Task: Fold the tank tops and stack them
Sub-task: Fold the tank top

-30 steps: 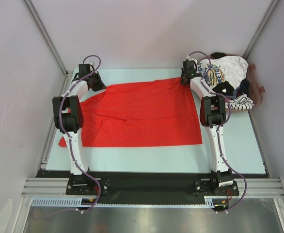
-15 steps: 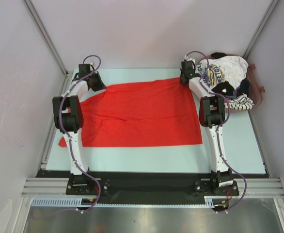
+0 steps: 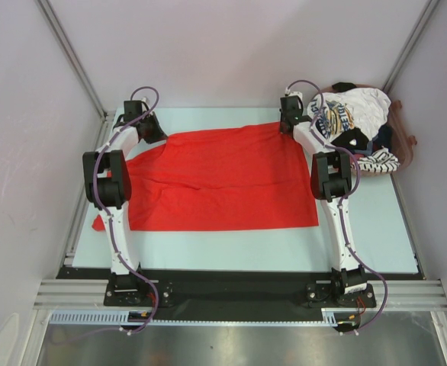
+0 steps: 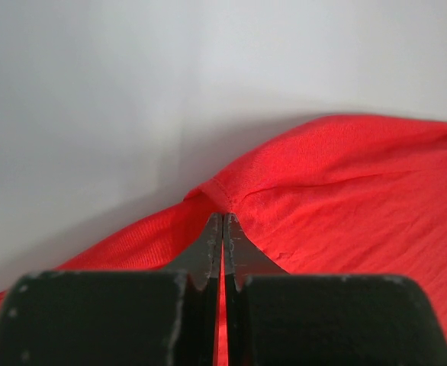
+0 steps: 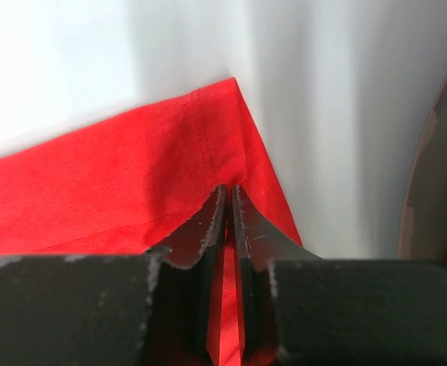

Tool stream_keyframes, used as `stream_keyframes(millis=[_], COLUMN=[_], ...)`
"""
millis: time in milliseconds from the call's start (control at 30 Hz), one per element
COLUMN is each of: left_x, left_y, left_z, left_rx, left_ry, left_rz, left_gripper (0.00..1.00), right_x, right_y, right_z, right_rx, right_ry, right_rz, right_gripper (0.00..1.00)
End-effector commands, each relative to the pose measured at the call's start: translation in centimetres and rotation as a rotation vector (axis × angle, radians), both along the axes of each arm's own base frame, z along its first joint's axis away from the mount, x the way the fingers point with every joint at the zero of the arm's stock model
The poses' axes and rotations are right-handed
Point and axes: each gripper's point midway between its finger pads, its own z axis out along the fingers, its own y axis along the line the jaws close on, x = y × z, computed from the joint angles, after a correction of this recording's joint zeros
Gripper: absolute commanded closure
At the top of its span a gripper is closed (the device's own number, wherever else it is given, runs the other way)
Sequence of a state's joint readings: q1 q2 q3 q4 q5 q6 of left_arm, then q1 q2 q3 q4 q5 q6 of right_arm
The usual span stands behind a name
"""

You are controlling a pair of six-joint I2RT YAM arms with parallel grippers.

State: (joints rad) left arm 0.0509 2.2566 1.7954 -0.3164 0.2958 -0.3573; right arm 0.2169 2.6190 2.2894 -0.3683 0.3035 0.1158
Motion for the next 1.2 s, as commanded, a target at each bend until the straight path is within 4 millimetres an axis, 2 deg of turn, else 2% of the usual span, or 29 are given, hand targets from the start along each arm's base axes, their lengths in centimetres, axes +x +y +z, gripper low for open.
stream_keyframes(millis=[0, 167, 233, 400, 433, 467, 533, 700, 767, 933, 1167], left_x=[1.0, 1.0, 1.0, 0.9, 0.9, 0.9, 0.9, 0.7, 0.6, 0.5, 0.4], left_y=[-0.4, -0.5, -0.3, -0.3, -0.4, -0.4, -0.5, -0.4, -0.2, -0.1, -0.2], left_z=[3.2, 3.3, 3.4, 3.5, 3.6, 3.8, 3.8, 4.6, 4.9, 5.6, 6.3], left_rx=[0.006, 0.007, 0.011, 0.005, -0.004, -0.009, -0.034, -0.070, -0.069, -0.082, -0.092], left_ry=[-0.076, -0.078, -0.079, -0.078, -0.079, -0.085, -0.089, -0.103, -0.110, -0.122, -0.134], left_rz=[-0.028, -0.031, -0.027, -0.024, -0.028, -0.030, -0.028, -0.027, -0.020, -0.013, -0.010], left_gripper=[1.00, 1.00, 1.00, 1.00, 1.00, 1.00, 1.00, 1.00, 1.00, 1.00, 1.00], right_x=[1.3, 1.5, 1.6, 2.1, 2.2, 2.3, 2.1, 2.0, 1.9, 1.7, 1.2], right_y=[-0.2, -0.5, -0.6, -0.6, -1.4, -1.3, -1.4, -2.3, -2.6, -1.2, 0.0], right_z=[3.2, 4.4, 5.0, 7.1, 7.3, 8.3, 8.2, 9.4, 9.1, 10.3, 10.9], right_rx=[-0.022, -0.045, -0.046, 0.060, 0.084, 0.102, 0.133, 0.262, 0.307, 0.354, 0.343], right_ry=[-0.085, -0.121, -0.135, -0.176, -0.181, -0.202, -0.199, -0.221, -0.219, -0.239, -0.231], right_rz=[-0.026, -0.045, -0.042, -0.011, -0.021, -0.014, -0.008, 0.001, 0.013, 0.090, 0.132], right_gripper=[0.89, 0.97, 0.97, 0.98, 0.99, 0.99, 0.99, 0.98, 0.99, 1.00, 1.00])
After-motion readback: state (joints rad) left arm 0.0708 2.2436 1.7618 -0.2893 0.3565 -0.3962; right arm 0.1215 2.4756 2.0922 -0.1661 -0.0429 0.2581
